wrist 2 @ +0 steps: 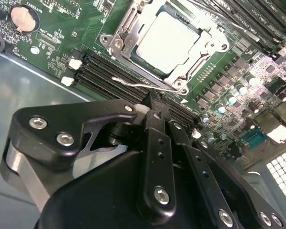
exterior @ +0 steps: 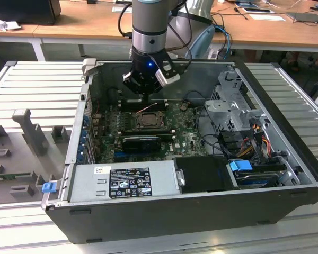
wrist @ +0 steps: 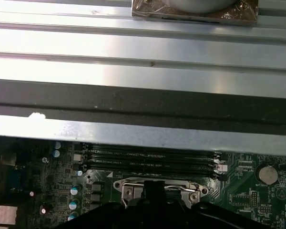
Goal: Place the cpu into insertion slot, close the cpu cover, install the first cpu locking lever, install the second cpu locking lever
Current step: 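Install the first cpu locking lever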
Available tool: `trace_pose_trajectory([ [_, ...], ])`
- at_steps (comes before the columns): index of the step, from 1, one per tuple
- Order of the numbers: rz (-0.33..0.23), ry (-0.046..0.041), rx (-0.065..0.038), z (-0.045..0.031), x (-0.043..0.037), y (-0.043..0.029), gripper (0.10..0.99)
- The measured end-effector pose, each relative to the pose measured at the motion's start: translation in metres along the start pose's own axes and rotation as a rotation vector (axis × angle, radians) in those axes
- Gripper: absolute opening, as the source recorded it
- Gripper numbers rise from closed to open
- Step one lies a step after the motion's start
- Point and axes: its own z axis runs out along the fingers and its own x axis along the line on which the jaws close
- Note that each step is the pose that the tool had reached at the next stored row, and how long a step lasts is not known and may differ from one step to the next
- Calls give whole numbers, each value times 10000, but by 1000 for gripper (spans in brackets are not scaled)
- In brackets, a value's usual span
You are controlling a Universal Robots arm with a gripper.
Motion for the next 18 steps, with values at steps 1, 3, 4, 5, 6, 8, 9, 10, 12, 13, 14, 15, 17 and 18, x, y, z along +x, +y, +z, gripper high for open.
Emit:
trace_pose_trajectory([
  [1, 0, 0, -2, 6, -16, -1, 106],
  [3, 0, -1, -8, 19, -36, -4, 106],
  [4, 0, -2, -27, 29, -47, -5, 106],
  [5, 0, -3, -50, 37, -59, -7, 106],
  [6, 0, -4, -68, 47, -73, -9, 106],
  [8, -1, -5, -86, 69, -92, -11, 106],
  [9, -1, -5, -98, 79, -95, -12, 106],
  [10, 0, -8, -129, 93, -96, -10, 106],
  [12, 1, -13, -230, 111, -97, -5, 106],
  [13, 6, -16, -269, 116, -97, -2, 106],
  [14, 11, -20, -311, 123, -98, 0, 106],
  [15, 11, -22, -329, 127, -98, -1, 106],
  [17, 10, -41, -327, 129, -98, -1, 106],
  [18, 8, -64, -327, 131, -98, -1, 106],
])
